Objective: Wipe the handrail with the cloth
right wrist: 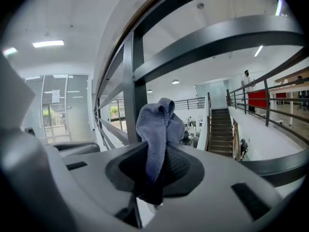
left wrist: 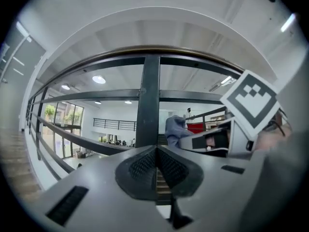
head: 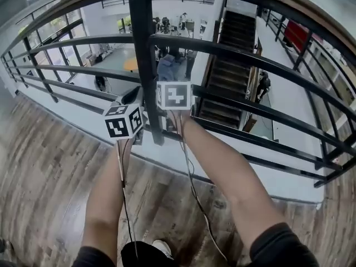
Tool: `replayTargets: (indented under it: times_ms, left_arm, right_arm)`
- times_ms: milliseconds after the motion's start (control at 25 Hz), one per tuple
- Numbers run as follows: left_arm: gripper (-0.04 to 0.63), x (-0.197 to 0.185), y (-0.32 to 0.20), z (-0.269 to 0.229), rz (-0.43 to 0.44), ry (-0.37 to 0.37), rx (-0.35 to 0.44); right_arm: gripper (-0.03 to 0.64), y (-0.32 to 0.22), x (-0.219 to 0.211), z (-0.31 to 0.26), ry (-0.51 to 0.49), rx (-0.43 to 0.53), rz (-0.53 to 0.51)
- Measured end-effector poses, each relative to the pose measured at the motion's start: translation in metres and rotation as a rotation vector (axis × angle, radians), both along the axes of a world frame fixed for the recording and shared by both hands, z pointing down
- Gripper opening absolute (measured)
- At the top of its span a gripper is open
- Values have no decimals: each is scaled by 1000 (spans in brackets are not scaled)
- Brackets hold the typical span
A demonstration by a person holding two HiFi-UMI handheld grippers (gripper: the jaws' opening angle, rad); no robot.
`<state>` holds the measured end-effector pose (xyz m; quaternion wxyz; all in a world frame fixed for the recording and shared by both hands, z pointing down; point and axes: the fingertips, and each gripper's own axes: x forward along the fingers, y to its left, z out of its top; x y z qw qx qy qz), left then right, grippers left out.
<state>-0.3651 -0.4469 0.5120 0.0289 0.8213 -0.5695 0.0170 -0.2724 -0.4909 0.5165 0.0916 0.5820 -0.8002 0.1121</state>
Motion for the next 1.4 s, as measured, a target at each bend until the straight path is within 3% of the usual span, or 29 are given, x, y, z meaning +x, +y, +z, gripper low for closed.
replayTargets:
  times_ms: [120, 280, 520, 920, 1120, 1400]
  left_arm:
    - [3, -13, 1, 3, 0, -36, 11]
    - [3, -26, -1, -5, -10, -62, 48]
    - [3, -5, 3, -5, 5, -75, 45]
    - [3, 85, 30, 0, 87, -78, 42]
    - [3, 135, 43, -1, 140, -69, 37]
    - [3, 204, 62, -12, 199, -64, 49]
  right_arm:
    - [80, -2, -13, 14, 39, -32, 23]
    - [80, -8, -17, 5, 86, 18, 19]
    - [80, 5, 7, 15, 107, -27, 38]
    - [80, 35, 77, 8, 31, 14, 18]
    - [80, 51, 152, 3, 41, 15, 116]
    - [80, 78, 228, 2, 62, -7, 159]
